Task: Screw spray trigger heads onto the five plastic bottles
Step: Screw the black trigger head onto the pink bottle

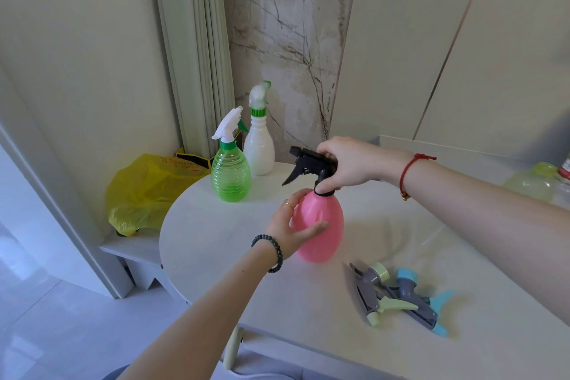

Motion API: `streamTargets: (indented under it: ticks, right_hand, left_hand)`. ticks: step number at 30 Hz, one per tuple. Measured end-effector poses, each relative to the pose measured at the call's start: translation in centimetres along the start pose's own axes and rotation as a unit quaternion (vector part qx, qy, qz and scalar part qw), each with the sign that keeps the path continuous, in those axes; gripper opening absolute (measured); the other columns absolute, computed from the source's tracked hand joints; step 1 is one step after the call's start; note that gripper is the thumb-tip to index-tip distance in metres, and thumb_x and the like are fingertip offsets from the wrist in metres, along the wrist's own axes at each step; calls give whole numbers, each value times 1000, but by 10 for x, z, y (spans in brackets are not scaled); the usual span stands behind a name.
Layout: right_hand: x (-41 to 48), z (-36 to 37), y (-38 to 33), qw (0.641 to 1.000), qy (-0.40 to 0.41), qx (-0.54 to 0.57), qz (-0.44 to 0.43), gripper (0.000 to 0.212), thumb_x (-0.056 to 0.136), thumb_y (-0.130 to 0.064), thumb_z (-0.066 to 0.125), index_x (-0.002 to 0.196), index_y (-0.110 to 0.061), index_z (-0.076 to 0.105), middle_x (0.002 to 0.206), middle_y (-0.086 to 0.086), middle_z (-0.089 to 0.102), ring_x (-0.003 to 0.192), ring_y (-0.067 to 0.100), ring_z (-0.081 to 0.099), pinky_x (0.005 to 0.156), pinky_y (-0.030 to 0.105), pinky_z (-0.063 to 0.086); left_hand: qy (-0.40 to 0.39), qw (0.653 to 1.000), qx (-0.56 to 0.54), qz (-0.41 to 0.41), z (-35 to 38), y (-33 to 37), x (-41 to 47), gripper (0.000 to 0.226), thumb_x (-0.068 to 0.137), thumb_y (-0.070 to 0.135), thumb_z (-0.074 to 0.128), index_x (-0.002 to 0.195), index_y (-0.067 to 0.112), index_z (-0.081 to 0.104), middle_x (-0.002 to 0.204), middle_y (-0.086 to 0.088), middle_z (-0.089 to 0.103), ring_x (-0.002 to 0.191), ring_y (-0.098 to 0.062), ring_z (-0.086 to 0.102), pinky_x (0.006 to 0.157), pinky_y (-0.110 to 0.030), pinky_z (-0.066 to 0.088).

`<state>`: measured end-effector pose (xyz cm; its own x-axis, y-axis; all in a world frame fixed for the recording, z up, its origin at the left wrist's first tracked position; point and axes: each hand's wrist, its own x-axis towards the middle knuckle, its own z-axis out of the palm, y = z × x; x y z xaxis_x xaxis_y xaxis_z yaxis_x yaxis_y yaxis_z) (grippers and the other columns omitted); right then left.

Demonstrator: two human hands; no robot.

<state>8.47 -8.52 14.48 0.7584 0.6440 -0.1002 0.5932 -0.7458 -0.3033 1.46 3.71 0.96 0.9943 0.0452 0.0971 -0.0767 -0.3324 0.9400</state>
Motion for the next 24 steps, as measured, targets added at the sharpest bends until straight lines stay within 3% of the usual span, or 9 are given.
streamTargets:
  ticks: [5, 8, 12, 16, 19, 21, 24]
  right_hand:
    - [0, 1, -5, 999, 4, -16, 33, 27, 65, -21, 75, 80, -6, 58, 68, 6, 63, 63, 20, 57, 47, 24, 37]
    - [-2, -5, -3, 1000, -23, -15, -4, 26, 65, -12, 76, 83, -11, 57, 73, 2, 58, 71, 21, 54, 56, 28, 40]
    - [-2, -9, 2, 998, -52, -5, -41, 28, 65, -1, 76, 77, -16, 55, 85, 11, 66, 78, 22, 57, 69, 32, 45]
    - [3, -6, -1, 999, -39, -15, -21, 24, 66, -20, 76, 76, -11, 56, 66, 1, 66, 53, 8, 59, 47, 16, 42]
    - [6, 2, -7, 999, -28, -39, 21, 35, 69, -35, 72, 72, -3, 58, 63, 10, 69, 44, 12, 60, 47, 20, 46]
    - [4, 3, -8, 997, -5, -63, 36, 42, 68, -42, 73, 64, -6, 51, 55, 7, 61, 42, 15, 54, 45, 23, 42]
    - [2, 2, -10, 998, 22, -33, 39, 43, 61, -27, 79, 78, -10, 43, 72, 6, 53, 54, 18, 49, 42, 23, 36]
  left_hand:
    - [-3, 1000, 10, 0, 0, 0, 2, 58, 72, 36, 70, 116, 46, 34, 121, 10, 43, 112, -15, 44, 96, -36, 41]
    - [-4, 1000, 20, -12, 0, -2, 2, 61, 71, 40, 69, 123, 39, 36, 123, 8, 45, 114, -15, 44, 97, -36, 41]
    - [-1, 1000, 24, -4, 0, -1, 2, 66, 72, 41, 69, 128, 34, 36, 119, 10, 46, 111, -11, 43, 90, -29, 37]
    - [2, 1000, 14, -1, 0, 1, 1, 64, 72, 36, 70, 126, 35, 36, 120, 10, 46, 109, -12, 43, 90, -28, 38]
    - [-1, 1000, 15, 2, -1, 1, 1, 65, 73, 34, 69, 129, 34, 34, 127, 7, 45, 114, -13, 42, 95, -30, 38]
    - [-2, 1000, 17, 3, 0, 2, 0, 67, 73, 35, 69, 130, 33, 33, 127, 8, 43, 112, -10, 40, 94, -29, 36]
    - [-2, 1000, 20, 0, 0, 3, 1, 65, 73, 35, 69, 128, 34, 35, 129, 5, 45, 112, -12, 42, 93, -30, 38]
